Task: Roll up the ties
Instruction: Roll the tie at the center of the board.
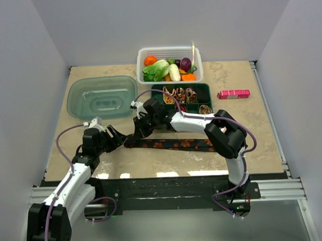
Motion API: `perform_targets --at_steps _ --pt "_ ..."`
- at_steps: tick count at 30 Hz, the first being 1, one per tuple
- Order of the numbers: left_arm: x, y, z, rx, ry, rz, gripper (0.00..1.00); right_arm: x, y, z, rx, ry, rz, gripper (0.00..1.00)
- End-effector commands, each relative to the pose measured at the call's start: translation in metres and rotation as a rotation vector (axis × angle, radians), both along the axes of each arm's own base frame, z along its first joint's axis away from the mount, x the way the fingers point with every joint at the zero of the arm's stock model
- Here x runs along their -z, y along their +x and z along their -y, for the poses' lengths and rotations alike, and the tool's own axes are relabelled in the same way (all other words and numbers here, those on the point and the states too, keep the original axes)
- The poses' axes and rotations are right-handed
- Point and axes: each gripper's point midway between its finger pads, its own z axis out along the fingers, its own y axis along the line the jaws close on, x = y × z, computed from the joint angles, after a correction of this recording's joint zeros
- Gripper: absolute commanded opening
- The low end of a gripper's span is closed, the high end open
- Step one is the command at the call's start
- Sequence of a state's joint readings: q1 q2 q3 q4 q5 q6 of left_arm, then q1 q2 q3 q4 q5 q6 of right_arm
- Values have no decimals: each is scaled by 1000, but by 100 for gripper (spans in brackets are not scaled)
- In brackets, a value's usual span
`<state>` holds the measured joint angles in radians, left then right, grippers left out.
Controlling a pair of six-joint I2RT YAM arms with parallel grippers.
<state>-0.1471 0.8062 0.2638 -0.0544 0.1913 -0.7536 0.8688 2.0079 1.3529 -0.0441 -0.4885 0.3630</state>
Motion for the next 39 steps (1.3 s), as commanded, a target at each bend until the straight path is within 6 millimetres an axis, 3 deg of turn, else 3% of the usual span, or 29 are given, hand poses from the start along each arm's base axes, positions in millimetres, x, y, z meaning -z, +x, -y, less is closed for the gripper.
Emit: perform_targets --at_steps 1,11,16,21,23,31,37,39 --pt "-7 4 8 35 -65 41 70 -1 9 2 17 -14 64 0" --pt "15 0 12 51 -86 9 69 25 6 13 42 -68 44 0" --pt "28 -4 14 50 -104 -16 69 25 3 15 41 -63 37 0" --pt "28 -3 13 52 -93 1 68 20 3 12 37 -50 37 0" --pt "28 -2 10 45 -79 5 68 14 3 8 30 -38 31 0" --pt "31 -2 9 47 -66 -4 67 -62 4 -2 1 89 111 0" --pt "31 -1 7 48 -49 -1 64 -77 6 -10 -11 140 132 0" --pt "31 -1 8 49 -50 -1 63 -69 13 -11 9 125 133 0"
